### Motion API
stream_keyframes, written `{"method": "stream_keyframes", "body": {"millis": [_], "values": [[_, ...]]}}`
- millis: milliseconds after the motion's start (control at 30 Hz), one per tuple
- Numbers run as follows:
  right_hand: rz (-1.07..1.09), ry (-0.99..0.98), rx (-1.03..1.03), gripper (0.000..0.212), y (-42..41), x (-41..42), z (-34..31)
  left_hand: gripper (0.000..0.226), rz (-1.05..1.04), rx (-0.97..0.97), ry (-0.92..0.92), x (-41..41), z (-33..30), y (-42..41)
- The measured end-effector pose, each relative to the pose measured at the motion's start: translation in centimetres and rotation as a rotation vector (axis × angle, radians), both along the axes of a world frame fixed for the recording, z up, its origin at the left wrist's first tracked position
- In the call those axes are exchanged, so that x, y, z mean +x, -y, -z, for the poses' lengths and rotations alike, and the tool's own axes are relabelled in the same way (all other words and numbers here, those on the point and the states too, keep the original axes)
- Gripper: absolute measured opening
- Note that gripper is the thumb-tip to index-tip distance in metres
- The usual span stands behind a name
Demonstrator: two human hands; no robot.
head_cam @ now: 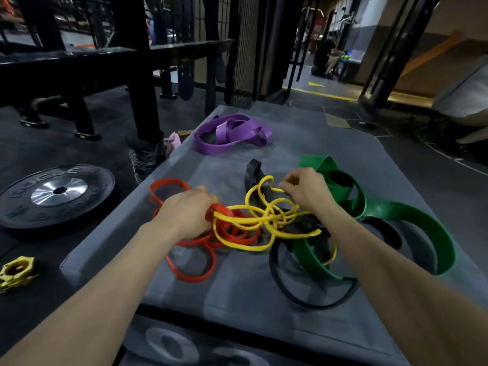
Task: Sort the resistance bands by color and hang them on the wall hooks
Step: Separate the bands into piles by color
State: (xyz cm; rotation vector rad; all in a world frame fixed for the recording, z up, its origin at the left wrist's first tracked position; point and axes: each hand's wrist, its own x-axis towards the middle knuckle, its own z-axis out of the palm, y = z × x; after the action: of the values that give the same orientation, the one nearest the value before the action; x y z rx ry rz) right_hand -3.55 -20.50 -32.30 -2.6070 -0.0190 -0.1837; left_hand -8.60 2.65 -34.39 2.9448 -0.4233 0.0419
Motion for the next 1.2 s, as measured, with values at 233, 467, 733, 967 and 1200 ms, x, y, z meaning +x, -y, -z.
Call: {"method": "stream_keyframes", "body": {"millis": [233,467,733,967,1200], "values": [[-0.034,-0.314,-0.336,0.081,-0.3,2.6,2.8,0.014,0.038,-0.108,-0.087,0.9,0.6,-0.8],[-0.045,-0.420,-0.292,0.027,0.0,2.1,2.7,0.016,-0.068,-0.201,-0.019,-0.1,-0.5,-0.9],[0.168,0.032,0.155,0.019,2.7,-0.8,-0.5,0.025,-0.146,-0.433,0.118,-0.5,-2.4,0.8],[0.088,0.381,0.252,0.015,4.8,-3.2,-7.4,0.008,-0.074,-0.718,0.162,-1.2,-3.7,2.9],[0.084,0.602,0.253,0.019,7.7,-7.3,-13.2,0.009,0.012,-0.836,0.131,-2.9,-6.7,5.2]]}}
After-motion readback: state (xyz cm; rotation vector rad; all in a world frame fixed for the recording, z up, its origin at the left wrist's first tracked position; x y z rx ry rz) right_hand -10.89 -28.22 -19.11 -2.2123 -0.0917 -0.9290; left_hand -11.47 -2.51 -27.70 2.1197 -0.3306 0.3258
